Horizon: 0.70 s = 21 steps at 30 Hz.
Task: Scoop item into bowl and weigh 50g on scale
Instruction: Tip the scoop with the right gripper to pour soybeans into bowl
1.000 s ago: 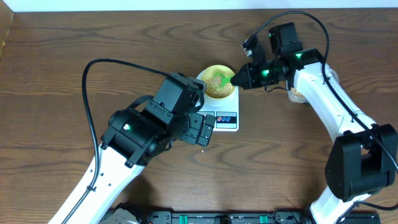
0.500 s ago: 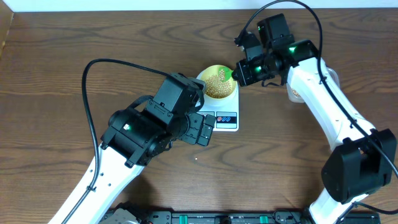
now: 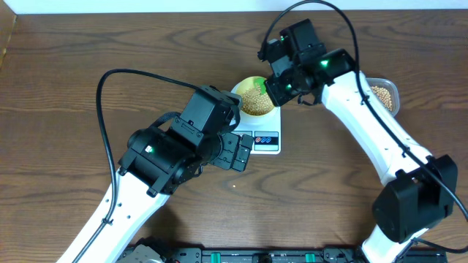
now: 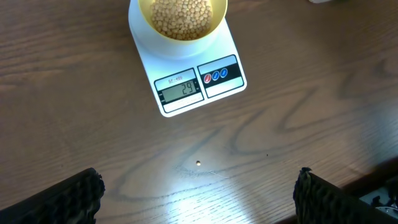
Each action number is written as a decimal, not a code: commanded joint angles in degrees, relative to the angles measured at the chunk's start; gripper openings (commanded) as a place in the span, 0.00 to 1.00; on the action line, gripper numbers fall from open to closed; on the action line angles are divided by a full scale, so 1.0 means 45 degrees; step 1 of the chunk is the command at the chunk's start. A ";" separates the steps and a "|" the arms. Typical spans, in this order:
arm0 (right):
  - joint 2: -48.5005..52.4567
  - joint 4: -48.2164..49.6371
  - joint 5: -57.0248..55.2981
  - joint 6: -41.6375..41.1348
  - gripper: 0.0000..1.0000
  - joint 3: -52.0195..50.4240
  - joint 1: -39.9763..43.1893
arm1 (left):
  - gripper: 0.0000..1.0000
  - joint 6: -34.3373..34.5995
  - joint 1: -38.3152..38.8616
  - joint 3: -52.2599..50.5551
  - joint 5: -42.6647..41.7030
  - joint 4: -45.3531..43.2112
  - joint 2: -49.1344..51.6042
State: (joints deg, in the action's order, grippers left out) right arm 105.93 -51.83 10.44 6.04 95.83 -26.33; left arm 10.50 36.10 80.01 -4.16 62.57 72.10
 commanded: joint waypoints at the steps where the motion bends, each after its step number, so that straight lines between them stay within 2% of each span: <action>1: 0.0029 -0.0107 -0.1554 0.0733 0.02 0.0379 -0.0423 | 1.00 -0.0068 -0.0029 0.0199 0.0039 -0.0005 -0.0160; 21: 0.0019 -0.0248 -0.4007 0.1768 0.01 0.0466 -0.1486 | 1.00 -0.0068 -0.0029 0.0199 0.0039 -0.0005 -0.0160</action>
State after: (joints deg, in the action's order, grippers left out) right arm 105.93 -52.88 -5.28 12.67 96.60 -32.56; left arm 10.50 36.10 80.01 -4.16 62.57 72.10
